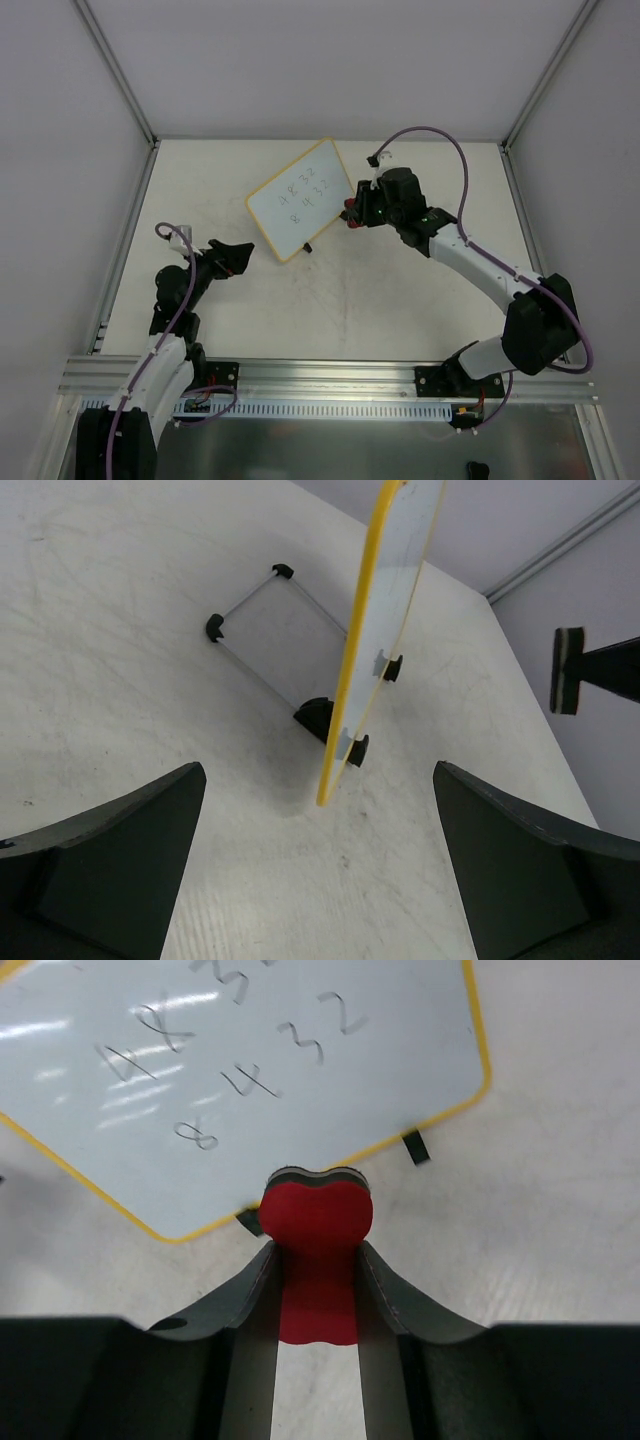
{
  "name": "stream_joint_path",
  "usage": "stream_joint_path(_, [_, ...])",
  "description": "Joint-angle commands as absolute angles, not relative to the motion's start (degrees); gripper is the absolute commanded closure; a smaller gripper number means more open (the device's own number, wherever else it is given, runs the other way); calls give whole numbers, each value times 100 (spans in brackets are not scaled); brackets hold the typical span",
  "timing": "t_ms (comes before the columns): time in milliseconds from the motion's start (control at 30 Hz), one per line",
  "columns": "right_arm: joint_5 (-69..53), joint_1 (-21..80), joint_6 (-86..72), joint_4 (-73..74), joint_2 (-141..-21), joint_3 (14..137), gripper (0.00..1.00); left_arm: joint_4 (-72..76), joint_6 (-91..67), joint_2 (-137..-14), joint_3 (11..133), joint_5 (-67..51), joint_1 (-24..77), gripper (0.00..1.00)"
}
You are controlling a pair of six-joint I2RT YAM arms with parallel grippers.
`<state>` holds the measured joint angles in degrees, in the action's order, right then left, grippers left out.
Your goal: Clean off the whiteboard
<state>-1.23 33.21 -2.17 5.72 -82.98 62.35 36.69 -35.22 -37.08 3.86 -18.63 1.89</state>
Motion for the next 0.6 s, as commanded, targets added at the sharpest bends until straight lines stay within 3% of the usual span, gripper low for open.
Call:
stream_joint_path(0, [-579, 3506, -44, -912, -8348, 6354, 100, 4498, -3725, -4375, 825, -1749, 211, 1])
stream_joint_path(233, [-748, 3954, 483, -1099, -9139, 7066, 100, 6071, -3876, -5878, 1221, -2355, 211, 1])
stream_joint_path(500, [-492, 4421, 1072, -1116, -9826, 7690, 100, 6784, -3481, -6319, 1608, -3075, 202, 1])
stream_joint_path(567, [-606, 4456, 1063, -1108, -10010, 7874, 100, 7021, -3472, -6530, 1652, -3277, 202, 7])
